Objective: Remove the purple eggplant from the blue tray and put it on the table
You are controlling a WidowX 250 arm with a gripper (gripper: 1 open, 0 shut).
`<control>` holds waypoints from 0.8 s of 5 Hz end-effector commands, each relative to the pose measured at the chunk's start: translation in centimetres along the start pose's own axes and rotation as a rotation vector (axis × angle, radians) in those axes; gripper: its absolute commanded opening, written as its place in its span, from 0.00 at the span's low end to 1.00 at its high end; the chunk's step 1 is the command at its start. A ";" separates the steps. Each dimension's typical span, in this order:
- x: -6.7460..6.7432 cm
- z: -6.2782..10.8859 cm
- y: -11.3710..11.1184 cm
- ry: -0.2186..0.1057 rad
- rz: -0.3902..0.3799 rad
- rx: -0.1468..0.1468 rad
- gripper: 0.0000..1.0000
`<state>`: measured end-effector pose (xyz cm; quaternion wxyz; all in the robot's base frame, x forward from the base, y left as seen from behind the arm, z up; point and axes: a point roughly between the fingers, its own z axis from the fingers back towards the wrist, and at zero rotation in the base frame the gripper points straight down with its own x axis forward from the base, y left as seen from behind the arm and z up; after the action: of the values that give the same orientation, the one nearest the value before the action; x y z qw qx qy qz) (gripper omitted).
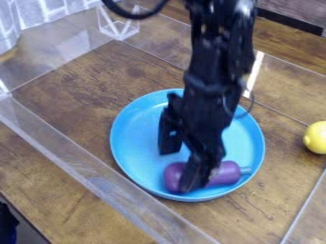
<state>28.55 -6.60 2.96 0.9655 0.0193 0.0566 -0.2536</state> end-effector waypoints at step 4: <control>1.5 0.9 0.2 -0.086 -0.005 -0.018 0.00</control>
<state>29.03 -7.28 2.46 0.9662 0.0008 0.0437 -0.2540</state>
